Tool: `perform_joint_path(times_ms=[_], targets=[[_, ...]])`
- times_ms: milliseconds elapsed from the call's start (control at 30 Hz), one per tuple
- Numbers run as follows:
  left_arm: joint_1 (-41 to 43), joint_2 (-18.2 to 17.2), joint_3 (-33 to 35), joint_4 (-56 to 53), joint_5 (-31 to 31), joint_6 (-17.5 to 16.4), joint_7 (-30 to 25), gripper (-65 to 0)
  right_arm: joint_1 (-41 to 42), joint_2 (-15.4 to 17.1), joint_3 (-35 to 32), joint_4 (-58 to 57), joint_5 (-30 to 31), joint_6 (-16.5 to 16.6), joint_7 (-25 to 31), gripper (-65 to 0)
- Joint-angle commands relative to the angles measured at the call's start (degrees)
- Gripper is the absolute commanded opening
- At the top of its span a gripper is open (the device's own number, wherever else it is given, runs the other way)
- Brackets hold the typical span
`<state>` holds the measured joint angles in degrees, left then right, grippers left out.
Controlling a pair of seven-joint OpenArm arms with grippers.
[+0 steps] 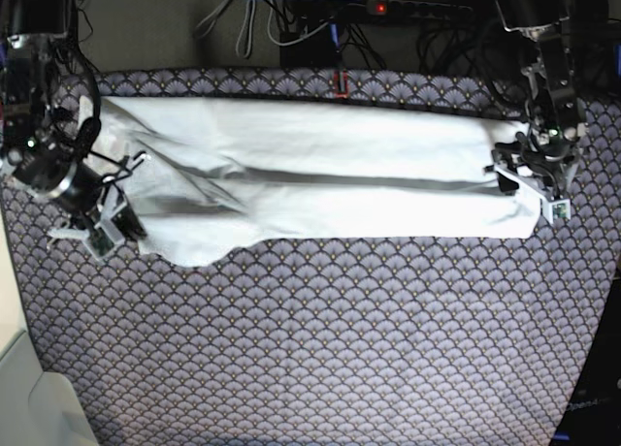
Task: Fold the T-shirt properly
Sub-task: 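Pinch the folded shirt end with the right gripper and tuck it inward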
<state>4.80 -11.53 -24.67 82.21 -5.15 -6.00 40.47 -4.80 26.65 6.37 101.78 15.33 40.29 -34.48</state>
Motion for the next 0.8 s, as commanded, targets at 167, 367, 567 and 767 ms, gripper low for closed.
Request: perform_joint_path(times_ms=[167,367,567,767], targets=[[-0.71,-0.73,-0.17,0.82,0.18,0.24,-0.69,-22.2,-7.73,0.82,4.40,4.90,0.62,-0.29,1.38,-65.0],[-0.71,-0.73,-0.17,0.82,0.18,0.24,-0.69,-22.2,-12.13,-1.56,4.13,4.90,0.62,-0.29,1.82,-65.0],[-0.27,-0.82,-0.08,0.82,0.18,-2.40,-0.69,-22.1,-12.04,-3.58,4.31,3.23,0.54,-0.29,1.38,-65.0],[-0.09,-1.26,-0.43,0.82,0.18,-4.95,-0.42,-22.1,-11.86,-3.23,5.45,-0.99,0.54,-0.29,1.29,-55.2]])
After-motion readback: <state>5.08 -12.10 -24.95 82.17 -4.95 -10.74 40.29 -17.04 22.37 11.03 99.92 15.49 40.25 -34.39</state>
